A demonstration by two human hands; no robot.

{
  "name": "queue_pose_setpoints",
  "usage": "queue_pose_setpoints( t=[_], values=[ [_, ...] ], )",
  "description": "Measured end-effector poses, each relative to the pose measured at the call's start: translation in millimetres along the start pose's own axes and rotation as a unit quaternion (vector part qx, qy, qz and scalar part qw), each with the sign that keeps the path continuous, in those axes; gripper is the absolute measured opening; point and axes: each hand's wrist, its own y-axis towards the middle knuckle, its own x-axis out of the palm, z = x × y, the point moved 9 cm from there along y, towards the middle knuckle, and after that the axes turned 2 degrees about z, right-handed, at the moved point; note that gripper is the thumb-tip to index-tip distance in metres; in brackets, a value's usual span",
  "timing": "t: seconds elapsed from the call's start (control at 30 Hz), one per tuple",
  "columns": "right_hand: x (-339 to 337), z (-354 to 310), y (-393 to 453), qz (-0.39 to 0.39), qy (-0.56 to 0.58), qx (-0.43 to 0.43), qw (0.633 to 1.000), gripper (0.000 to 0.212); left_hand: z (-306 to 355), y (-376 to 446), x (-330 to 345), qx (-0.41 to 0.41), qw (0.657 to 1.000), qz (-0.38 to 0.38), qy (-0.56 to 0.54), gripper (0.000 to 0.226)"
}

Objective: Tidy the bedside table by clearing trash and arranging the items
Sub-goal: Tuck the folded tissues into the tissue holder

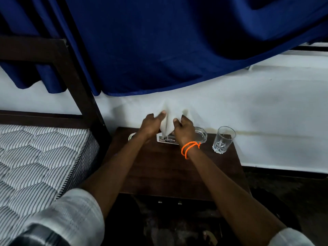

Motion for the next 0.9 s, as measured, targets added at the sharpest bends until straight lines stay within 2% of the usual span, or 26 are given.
queue_pose_setpoints(
  t=[0.1, 0.23, 0.33, 0.4, 0.53, 0.7, 0.9],
  values=[
    [8, -12, 17, 0.015, 0.009, 0.006, 1.000, 0.026, 7, 24, -4, 0.009, 0.999, -0.037, -0.020, 0.095],
    [22, -18, 31, 0.013, -0.003, 0.011, 1.000, 0.019, 10, 44, -7, 0.019, 0.998, -0.048, -0.033, 0.087],
    [34, -13, 38, 0.009, -0.006, 0.008, 1.000, 0.030, 2, 48, -9, 0.005, 0.999, -0.046, -0.020, 0.090],
    [41, -9, 41, 0.005, -0.011, 0.010, 1.000, 0.033, 4, 45, -9, 0.005, 0.999, -0.045, -0.011, 0.074],
    [47, -3, 44, 0.001, -0.029, 0.001, 1.000, 0.016, -1, 51, -6, 0.008, 1.000, -0.029, 0.003, 0.057],
    [49, 3, 46, -0.002, -0.037, -0.003, 0.999, 0.028, -11, 63, 2, 0.006, 0.999, -0.033, -0.004, 0.063],
    [54, 8, 47, -0.019, -0.053, -0.004, 0.998, 0.037, -16, 72, 11, 0.035, 0.996, 0.000, 0.078, 0.052]
  ],
)
